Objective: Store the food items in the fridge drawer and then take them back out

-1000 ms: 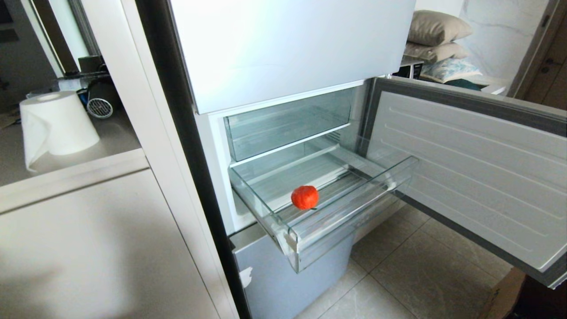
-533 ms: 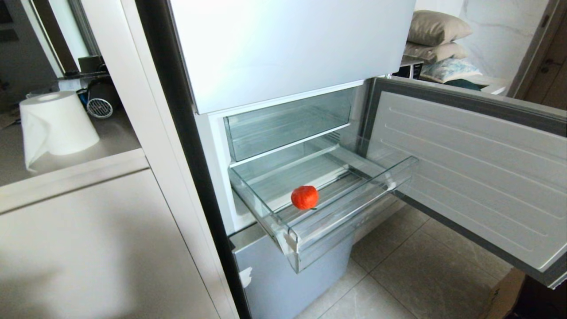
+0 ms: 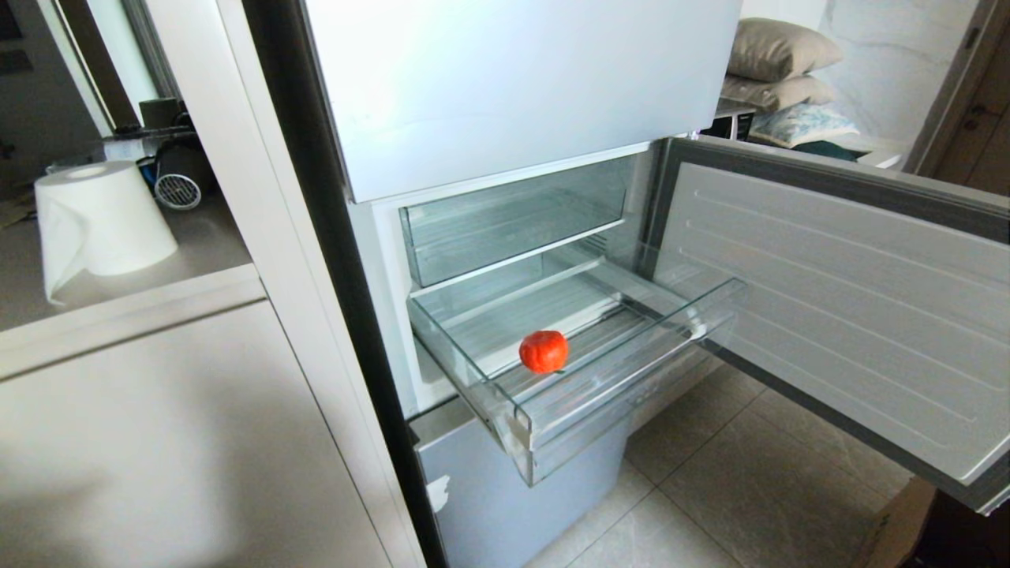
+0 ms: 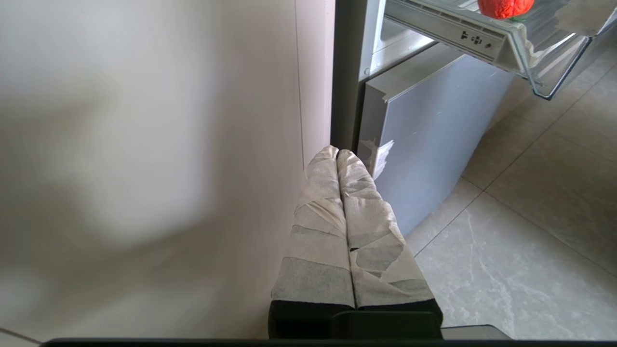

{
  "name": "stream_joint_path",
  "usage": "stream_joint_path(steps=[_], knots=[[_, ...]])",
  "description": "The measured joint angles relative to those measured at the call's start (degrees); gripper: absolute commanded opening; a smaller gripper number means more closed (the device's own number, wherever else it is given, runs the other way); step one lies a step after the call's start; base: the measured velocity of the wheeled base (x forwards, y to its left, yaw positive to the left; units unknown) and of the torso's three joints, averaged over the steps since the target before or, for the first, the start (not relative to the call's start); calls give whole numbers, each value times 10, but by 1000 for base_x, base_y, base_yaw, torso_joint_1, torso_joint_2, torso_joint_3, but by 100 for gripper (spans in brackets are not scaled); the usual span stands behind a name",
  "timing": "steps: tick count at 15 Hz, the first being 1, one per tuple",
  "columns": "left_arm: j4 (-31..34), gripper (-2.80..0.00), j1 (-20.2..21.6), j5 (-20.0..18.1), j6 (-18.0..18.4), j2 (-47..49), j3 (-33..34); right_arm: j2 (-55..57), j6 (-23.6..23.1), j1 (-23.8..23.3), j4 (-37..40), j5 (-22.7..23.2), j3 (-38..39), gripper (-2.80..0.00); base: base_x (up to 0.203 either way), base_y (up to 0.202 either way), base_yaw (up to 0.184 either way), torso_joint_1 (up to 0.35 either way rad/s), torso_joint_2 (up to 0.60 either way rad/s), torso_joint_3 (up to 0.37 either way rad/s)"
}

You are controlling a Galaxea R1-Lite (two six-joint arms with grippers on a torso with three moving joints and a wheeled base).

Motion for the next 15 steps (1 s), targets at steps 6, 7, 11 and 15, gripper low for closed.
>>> stream_joint_path(steps=[6,7,11,15], knots=[[0,-280,0,0,0,0,0,-231,-71,111,-23,52,201,0,0,0,0,0,0,0],[0,-280,0,0,0,0,0,-252,-79,125,-41,55,225,-280,0,0,0,0,0,0],[0,-280,0,0,0,0,0,-306,-114,158,-69,99,292,-280,0,0,0,0,0,0],[0,-280,0,0,0,0,0,-348,-140,265,-59,104,370,-280,0,0,0,0,0,0]])
